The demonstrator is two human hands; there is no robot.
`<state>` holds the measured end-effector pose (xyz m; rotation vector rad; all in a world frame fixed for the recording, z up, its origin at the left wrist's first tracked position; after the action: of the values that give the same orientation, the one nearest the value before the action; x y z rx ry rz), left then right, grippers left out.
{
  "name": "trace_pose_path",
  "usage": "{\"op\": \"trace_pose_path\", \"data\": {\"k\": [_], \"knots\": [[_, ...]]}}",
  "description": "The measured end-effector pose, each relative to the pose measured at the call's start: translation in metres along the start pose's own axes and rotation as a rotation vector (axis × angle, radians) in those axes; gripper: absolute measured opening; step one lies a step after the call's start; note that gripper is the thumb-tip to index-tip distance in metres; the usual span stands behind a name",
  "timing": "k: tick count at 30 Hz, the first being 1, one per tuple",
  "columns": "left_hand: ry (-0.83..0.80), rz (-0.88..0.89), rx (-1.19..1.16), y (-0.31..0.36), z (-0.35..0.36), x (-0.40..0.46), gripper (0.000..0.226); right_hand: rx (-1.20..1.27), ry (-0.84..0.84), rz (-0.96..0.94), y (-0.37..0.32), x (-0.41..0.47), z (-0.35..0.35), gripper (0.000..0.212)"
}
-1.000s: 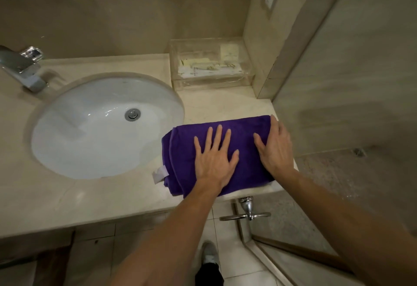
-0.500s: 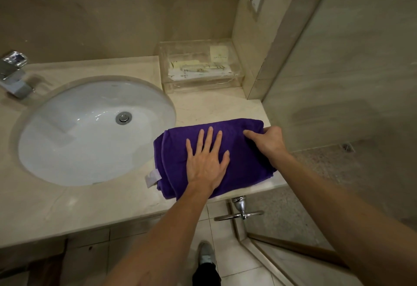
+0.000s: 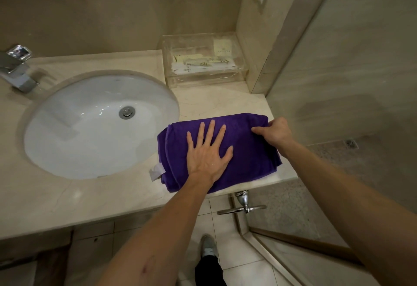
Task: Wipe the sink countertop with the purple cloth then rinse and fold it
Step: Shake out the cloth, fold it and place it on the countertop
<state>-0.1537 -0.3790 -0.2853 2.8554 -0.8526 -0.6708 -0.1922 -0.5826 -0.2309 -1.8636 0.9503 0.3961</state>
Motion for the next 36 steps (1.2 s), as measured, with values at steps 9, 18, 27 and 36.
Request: {"op": "trace_pose_path", "data": {"k": [9,18,27,36], "knots": [[-0.010,-0.002,-0.053,-0.040,-0.027,-0.027,0.065,-0.337,0.002,-0.054,-0.075,-0.040,0.009,0.036],[0.044,-0.184,-0.132,-0.153,-0.061,-0.072,0.062,-0.688,-0.051,-0.192,-0.145,-0.088,0.133,0.030],[0.117,-0.261,-0.223,-0.196,-0.075,-0.069,0.054,-0.370,-0.265,-0.279,-0.127,-0.081,0.215,0.037],[0.192,-0.097,-0.219,-0.123,-0.110,-0.022,0.043,-0.375,0.075,-0.522,-0.076,-0.063,0.158,0.036]]}}
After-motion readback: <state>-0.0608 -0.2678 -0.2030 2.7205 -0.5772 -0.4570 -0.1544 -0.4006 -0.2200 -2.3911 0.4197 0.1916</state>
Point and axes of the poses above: each hand's wrist, its own x-axis towards the middle knuckle, its own z-axis out of the palm, y = z × x, the point moved 5 cm from there along x, towards the middle knuckle, and after that the axes turned 15 degrees about -y, right-handed, at the moved point
